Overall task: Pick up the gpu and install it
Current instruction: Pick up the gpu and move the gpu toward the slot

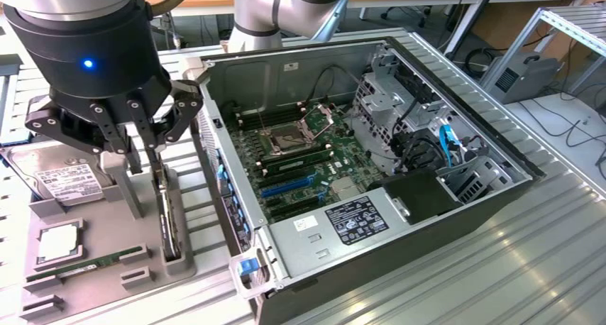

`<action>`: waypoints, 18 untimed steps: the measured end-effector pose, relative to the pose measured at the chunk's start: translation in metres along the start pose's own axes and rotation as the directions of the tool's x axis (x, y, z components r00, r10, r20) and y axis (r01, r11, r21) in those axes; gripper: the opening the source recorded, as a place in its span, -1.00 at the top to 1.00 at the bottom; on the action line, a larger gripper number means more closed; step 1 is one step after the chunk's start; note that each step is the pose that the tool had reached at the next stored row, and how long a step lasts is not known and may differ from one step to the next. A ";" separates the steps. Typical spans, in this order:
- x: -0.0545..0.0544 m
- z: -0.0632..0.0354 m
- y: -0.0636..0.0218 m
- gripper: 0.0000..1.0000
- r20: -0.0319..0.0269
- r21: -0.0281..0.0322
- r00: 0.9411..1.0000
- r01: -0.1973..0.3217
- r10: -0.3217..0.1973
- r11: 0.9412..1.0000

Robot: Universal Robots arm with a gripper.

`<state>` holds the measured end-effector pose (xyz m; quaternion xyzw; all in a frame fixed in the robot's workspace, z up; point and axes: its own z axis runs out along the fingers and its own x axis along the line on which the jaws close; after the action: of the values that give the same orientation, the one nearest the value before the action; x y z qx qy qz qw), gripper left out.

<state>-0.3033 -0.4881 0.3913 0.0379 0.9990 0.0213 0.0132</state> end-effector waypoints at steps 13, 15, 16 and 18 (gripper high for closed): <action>0.000 0.0001 0.0000 0.04 0.000 0.000 1.000 0.000 0.000 1.000; 0.000 0.0005 0.0000 0.04 0.000 0.000 1.000 0.000 0.000 1.000; 0.000 0.0007 0.0000 0.04 0.000 0.000 1.000 0.000 0.000 1.000; 0.000 0.0011 0.0000 0.04 0.000 0.000 1.000 0.000 0.000 1.000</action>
<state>-0.3033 -0.4881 0.3902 0.0379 0.9990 0.0213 0.0132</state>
